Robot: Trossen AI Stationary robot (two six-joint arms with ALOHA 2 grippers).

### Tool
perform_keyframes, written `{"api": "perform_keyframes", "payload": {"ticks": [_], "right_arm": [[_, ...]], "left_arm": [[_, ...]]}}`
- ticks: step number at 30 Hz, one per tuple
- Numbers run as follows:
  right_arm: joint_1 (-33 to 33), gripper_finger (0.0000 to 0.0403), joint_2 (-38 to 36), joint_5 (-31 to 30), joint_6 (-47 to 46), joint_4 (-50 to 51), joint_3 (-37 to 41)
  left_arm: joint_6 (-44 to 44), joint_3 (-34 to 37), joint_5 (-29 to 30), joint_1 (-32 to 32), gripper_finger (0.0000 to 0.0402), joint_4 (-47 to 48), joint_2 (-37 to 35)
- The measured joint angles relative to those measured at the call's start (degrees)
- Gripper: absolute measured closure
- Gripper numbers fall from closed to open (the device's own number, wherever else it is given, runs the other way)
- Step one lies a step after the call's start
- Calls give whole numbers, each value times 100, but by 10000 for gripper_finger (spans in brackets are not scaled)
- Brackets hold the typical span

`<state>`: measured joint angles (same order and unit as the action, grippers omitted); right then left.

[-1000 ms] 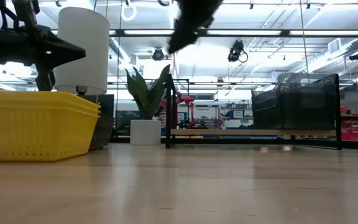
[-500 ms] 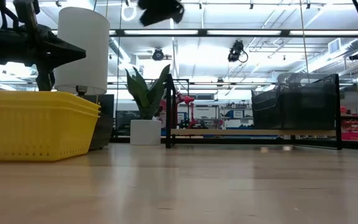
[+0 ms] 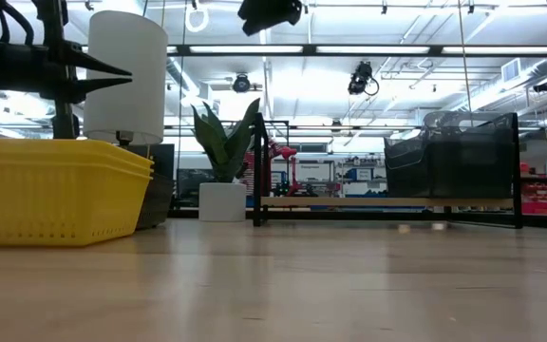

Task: Stack baskets on shelf by color
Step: Put the stacked black bins on the shelf

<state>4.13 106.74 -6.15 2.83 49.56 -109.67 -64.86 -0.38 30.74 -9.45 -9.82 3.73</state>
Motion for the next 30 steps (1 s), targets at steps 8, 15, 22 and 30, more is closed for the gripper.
{"api": "perform_keyframes", "payload": {"ticks": [8,15,22,30], "right_arm": [[-181,189,-208,-25,485,776,2],[-741,189,-348,15,986,823,2],[-1308,189,-382,242,1359,253,4],[-1439,191,-426,351,816,442,2]], "left_arm": [[111,-30,-294,6,369,-341,0],[1317,-945,-415,-17,388,169,422],[2051,-1926,-940,-17,372,678,1496],[2100,-3157,-1381,-15,326,2042,2964]]}}
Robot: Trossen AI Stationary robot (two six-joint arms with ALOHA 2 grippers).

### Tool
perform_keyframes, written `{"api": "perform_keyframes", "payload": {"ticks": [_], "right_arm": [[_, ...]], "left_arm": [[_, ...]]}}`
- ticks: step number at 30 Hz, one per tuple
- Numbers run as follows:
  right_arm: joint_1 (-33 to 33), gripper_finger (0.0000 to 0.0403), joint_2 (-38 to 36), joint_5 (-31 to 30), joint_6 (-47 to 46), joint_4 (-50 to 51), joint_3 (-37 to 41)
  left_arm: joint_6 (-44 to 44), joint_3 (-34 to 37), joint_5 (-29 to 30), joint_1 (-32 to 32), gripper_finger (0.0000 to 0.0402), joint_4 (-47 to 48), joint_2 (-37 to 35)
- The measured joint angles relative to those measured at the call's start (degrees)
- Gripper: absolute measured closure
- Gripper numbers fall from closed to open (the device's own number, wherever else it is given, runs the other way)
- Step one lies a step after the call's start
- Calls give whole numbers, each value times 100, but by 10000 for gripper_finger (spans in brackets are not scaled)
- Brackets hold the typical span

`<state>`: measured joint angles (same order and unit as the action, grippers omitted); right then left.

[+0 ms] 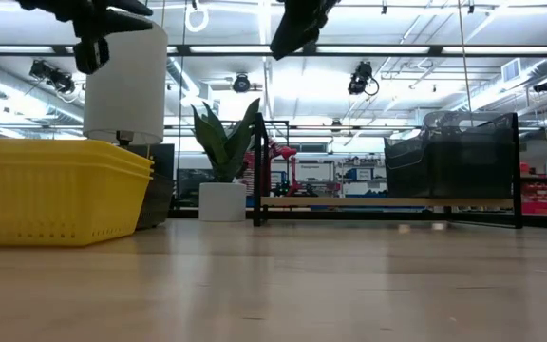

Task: Stack baskets on shelf by color
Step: Put the stacked black bins on the shelf

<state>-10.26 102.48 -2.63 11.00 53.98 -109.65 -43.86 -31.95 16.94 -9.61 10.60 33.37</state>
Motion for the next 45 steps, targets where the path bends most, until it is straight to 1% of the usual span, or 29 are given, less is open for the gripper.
{"api": "perform_keyframes", "payload": {"ticks": [2,5,8,10,12,15,18,22,25,28,31,33,36,40,42,45], "right_arm": [[45,194,-38,-82,-257,116,2],[138,199,-88,-230,-617,163,2],[244,203,-218,-512,-824,161,2],[317,204,-377,-781,-1163,111,2],[379,204,-537,-1013,-1674,92,2],[496,204,-748,-1086,-2392,338,2],[670,204,-933,-1175,-2883,685,2],[881,204,-1098,-1667,-2900,1128,2],[919,204,-1209,-2003,-2893,1528,2],[848,204,-1289,-2068,-2643,1737,2],[765,204,-1350,-1869,-2137,1832,2],[721,204,-1411,-1666,-1885,1984,2],[709,204,-1503,-1560,-1484,2021,2],[680,204,-1662,-1514,-567,1612,2],[617,204,-1749,-1291,-366,1409,2],[530,204,-1867,-711,-371,1295,2]], "left_arm": [[-51,-261,-262,-2,306,305,319],[-134,-599,-824,-2,271,769,737],[-221,-932,-1541,-2,237,1365,1165],[-286,-1101,-2002,-20,222,1684,1465],[-352,-1164,-2328,-54,216,1882,1738],[-312,-1168,-2763,-99,218,1877,2193],[-155,-1170,-2948,-133,229,1878,2650],[2,-1317,-3010,-260,242,2017,3212],[111,-1644,-2941,-358,248,2707,3620],[264,-2133,-2573,-418,251,3437,4017],[212,-2551,-2063,-470,256,3688,4380],[-80,-2741,-1988,-386,260,3692,4590],[-756,-2915,-2060,-194,268,3594,4816],[-1725,-2912,-1853,24,279,3251,4969],[-2117,-2912,-1640,126,282,3179,5033],[-2636,-2912,-1317,268,282,3070,5120]]}}
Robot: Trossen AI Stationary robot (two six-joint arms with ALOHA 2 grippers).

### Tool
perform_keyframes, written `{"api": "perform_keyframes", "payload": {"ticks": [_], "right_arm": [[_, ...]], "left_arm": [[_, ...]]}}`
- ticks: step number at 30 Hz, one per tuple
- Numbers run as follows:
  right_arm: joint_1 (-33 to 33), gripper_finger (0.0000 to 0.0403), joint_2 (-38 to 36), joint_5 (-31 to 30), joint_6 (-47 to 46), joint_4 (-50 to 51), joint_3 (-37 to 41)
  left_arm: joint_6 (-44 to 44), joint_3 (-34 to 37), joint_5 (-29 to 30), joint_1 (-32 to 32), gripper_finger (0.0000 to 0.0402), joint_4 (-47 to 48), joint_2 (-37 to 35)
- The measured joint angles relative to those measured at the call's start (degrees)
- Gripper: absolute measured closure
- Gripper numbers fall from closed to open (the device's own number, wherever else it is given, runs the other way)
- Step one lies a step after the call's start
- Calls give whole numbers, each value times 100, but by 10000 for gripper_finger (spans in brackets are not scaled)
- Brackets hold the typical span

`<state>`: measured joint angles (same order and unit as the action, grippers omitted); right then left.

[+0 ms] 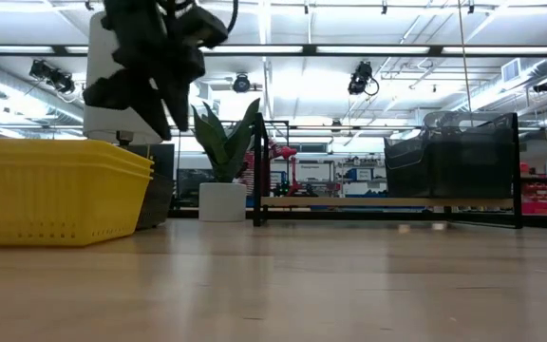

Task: Stack baskets on shelf by color
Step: Put the stacked black bins on the shelf

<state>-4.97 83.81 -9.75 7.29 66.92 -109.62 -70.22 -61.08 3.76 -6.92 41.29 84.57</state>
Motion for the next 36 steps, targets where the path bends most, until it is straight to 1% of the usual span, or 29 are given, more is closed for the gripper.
{"api": "perform_keyframes", "payload": {"ticks": [2,4,7,12,17,21,27,31,36], "right_arm": [[-13,204,-54,275,0,-56,0],[22,204,-80,397,0,-40,0],[74,204,-147,402,-6,132,0],[136,204,-246,398,-107,351,36],[141,204,-507,383,-162,176,472],[148,204,-789,386,-304,-56,997],[152,204,-1192,414,-501,-576,1790],[159,204,-1422,660,-732,-898,2286],[163,204,-1613,689,-920,-1164,2743]], "left_arm": [[-175,0,180,110,280,-48,74],[-267,10,217,238,274,-47,113],[-387,-1,187,429,257,-195,215],[-561,3,184,648,214,-255,454],[-749,7,132,715,184,-294,746],[-896,9,109,713,181,-333,948],[-1025,8,148,715,189,-383,1171],[-1057,10,153,808,190,-459,1273],[-1131,12,154,892,191,-505,1340]]}}
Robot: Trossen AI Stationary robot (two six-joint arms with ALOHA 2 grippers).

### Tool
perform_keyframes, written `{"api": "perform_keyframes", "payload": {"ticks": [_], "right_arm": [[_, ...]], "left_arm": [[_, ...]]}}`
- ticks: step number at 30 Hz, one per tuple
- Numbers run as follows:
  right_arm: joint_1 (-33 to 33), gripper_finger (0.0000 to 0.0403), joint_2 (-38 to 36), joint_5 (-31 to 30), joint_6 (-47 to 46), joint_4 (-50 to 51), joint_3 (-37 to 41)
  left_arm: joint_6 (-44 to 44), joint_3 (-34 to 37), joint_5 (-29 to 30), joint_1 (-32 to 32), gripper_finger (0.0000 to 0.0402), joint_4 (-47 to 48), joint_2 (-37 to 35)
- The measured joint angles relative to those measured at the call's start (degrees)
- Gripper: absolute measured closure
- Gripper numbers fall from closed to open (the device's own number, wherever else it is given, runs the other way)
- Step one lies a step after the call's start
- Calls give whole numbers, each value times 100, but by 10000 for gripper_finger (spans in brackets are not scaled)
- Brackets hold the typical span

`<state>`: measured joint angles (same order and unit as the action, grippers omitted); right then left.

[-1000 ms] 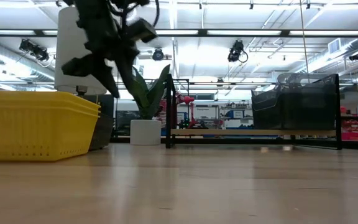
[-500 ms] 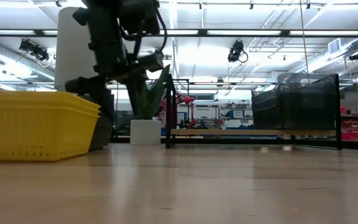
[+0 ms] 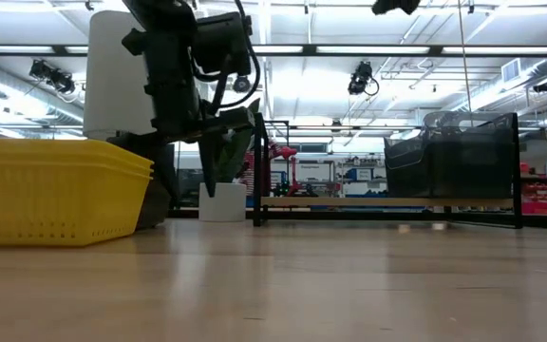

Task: Stack baskets on shelf by color
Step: Put the stacked black bins on the shelf

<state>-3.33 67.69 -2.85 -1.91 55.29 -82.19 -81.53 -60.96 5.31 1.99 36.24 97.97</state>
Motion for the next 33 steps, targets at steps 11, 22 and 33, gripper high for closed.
{"api": "perform_keyframes", "payload": {"ticks": [11,22,33], "right_arm": [[30,204,-64,-2,2,-63,147],[-403,204,-16,-6,449,-386,147],[-393,204,21,254,317,-250,147]], "left_arm": [[496,-743,43,-67,196,1083,-9],[568,-1165,89,-37,208,2673,-13],[264,-44,-600,-30,175,1294,-11]]}}
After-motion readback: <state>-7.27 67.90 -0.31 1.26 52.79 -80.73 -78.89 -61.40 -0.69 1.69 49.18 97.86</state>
